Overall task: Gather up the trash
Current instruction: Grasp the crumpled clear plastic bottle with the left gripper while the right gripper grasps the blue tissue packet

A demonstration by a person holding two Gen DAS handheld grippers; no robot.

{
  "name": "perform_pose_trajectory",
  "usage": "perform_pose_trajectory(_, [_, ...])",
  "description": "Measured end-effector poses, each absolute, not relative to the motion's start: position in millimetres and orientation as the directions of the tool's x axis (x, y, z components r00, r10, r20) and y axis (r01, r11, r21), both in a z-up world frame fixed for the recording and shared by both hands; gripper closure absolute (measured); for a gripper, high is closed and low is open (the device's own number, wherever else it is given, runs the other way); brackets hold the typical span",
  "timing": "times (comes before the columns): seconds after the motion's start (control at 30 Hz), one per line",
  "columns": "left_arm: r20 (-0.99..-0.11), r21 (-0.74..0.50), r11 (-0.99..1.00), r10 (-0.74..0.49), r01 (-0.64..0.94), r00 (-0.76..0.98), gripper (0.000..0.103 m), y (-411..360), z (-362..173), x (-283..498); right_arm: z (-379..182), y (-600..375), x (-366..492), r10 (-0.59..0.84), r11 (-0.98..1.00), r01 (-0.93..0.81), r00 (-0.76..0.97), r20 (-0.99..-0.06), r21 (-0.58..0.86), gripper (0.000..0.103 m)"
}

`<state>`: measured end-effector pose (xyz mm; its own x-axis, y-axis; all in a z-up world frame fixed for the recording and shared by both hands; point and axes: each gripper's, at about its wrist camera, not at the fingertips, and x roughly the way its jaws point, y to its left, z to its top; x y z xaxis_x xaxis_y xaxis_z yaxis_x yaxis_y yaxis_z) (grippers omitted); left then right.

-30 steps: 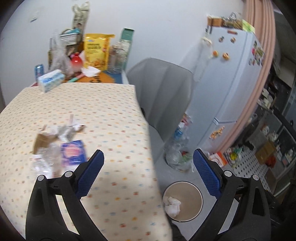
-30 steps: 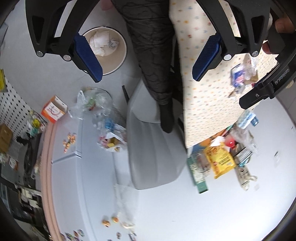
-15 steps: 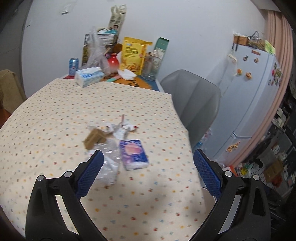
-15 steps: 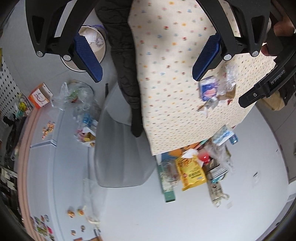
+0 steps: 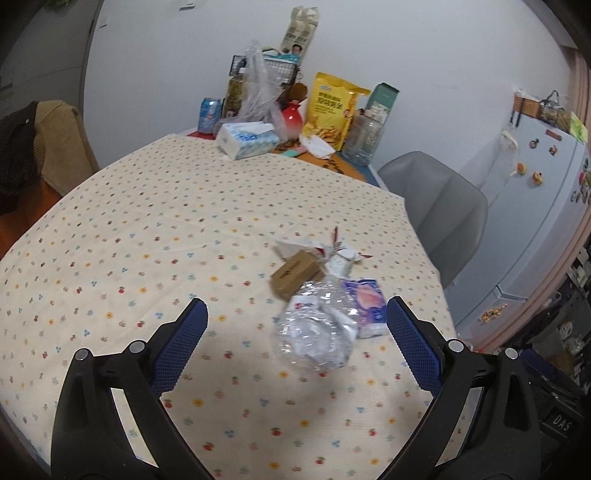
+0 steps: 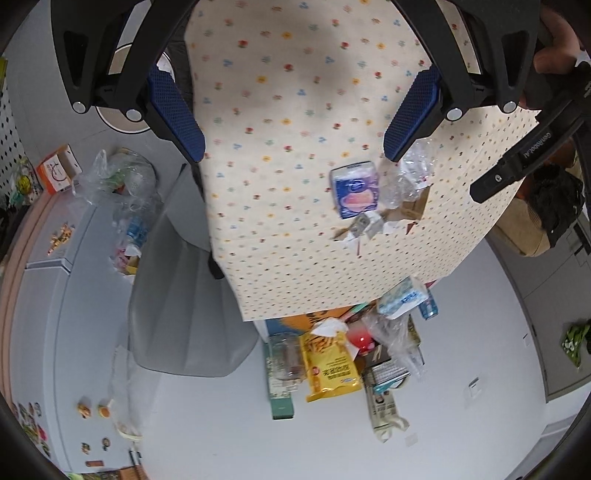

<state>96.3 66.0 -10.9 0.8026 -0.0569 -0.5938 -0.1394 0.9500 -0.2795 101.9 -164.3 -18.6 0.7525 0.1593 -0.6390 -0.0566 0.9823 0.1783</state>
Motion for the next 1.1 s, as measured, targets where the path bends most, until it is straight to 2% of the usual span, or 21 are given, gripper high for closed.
perform_pose_trajectory(0.17, [-0.632, -0.285, 0.946, -0.064, -0.154, 0.772, 0.019, 76, -31, 105, -29, -156, 108, 0.173, 0.980, -0.065, 0.737, -0.654, 0.187, 0.009])
perform_pose_trajectory(0.27, [-0.657, -0.287, 0.947, -0.086, -0.143, 0.749, 0.020, 71, -45, 114, -40, -157, 115, 0.178, 0.979, -0.060, 0.717, -0.674, 0.194, 0.010])
perform_pose_trajectory(0.43, [-0.673, -0.296, 0.948, -0.121, -0.117, 0.730, 0.020, 58, -59, 128, -53, -160, 123, 0.177, 0.979, -0.050, 0.696, -0.696, 0.198, 0.011])
perform_pose_trajectory(0.47, [-0.671, -0.301, 0.948, -0.131, -0.106, 0.730, 0.017, 55, -60, 131, -55, -162, 124, 0.176, 0.979, -0.049, 0.695, -0.697, 0.198, 0.011])
perform_pose_trajectory(0.5, [-0.671, -0.297, 0.949, -0.131, -0.103, 0.730, 0.010, 51, -62, 135, -56, -163, 125, 0.174, 0.979, -0.047, 0.695, -0.698, 0.197, 0.011])
perform_pose_trajectory(0.57, [-0.672, -0.299, 0.949, -0.134, -0.101, 0.728, 0.007, 46, -64, 141, -59, -167, 127, 0.171, 0.980, -0.042, 0.691, -0.702, 0.197, 0.011])
perform_pose_trajectory(0.67, [-0.687, -0.305, 0.948, -0.153, -0.091, 0.711, 0.007, 39, -69, 151, -61, -172, 129, 0.162, 0.980, -0.030, 0.687, -0.709, 0.195, 0.011])
perform_pose_trajectory(0.97, [-0.747, -0.252, 0.958, -0.102, -0.137, 0.657, 0.007, 32, -86, 172, -62, -174, 132, 0.166, 0.980, -0.034, 0.687, -0.708, 0.197, 0.010])
perform_pose_trajectory(1.03, [-0.745, -0.245, 0.960, -0.097, -0.135, 0.660, 0.016, 31, -85, 172, -60, -171, 132, 0.166, 0.981, -0.042, 0.689, -0.706, 0.190, 0.010])
perform_pose_trajectory(1.07, [-0.741, -0.247, 0.960, -0.100, -0.131, 0.663, 0.027, 30, -84, 170, -59, -170, 131, 0.164, 0.982, -0.043, 0.690, -0.705, 0.186, 0.010])
perform_pose_trajectory(1.1, [-0.741, -0.244, 0.961, -0.097, -0.131, 0.664, 0.027, 30, -84, 169, -58, -170, 130, 0.162, 0.982, -0.042, 0.692, -0.704, 0.185, 0.010])
